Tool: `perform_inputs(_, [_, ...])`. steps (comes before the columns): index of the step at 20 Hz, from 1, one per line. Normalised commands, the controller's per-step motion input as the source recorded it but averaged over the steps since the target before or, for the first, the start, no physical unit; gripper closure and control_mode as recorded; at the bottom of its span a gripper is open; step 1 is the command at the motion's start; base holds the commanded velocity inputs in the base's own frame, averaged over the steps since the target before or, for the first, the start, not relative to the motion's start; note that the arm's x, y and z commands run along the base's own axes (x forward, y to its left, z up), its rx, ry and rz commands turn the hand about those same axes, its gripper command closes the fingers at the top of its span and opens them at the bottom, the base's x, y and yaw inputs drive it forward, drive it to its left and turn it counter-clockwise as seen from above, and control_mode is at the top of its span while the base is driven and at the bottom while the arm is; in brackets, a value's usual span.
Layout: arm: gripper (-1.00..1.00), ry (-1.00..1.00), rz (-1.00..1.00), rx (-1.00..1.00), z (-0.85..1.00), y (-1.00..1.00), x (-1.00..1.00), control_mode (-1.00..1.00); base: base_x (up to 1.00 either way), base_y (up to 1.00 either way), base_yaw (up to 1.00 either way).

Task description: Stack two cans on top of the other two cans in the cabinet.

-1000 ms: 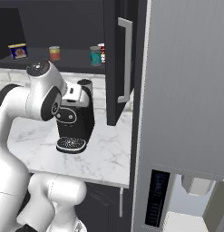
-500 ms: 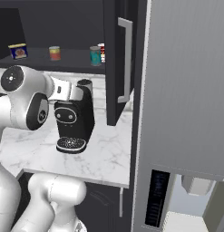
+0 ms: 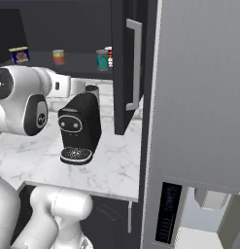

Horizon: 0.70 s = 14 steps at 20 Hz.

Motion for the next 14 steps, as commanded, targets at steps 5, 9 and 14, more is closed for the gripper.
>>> perform_inputs(5, [-1.0, -0.15, 0.0, 0.0, 0.37, 0.0, 0.0, -1.0, 0.0, 0.0, 0.0])
perform_inputs(9, [-1.0, -0.12, 0.0, 0.0, 0.37, 0.0, 0.0, -1.0, 0.0, 0.0, 0.0])
perform_inputs(14, [-1.0, -0.01, 0.0, 0.0, 0.29, 0.01, 0.02, -1.0, 0.0, 0.0, 0.0])
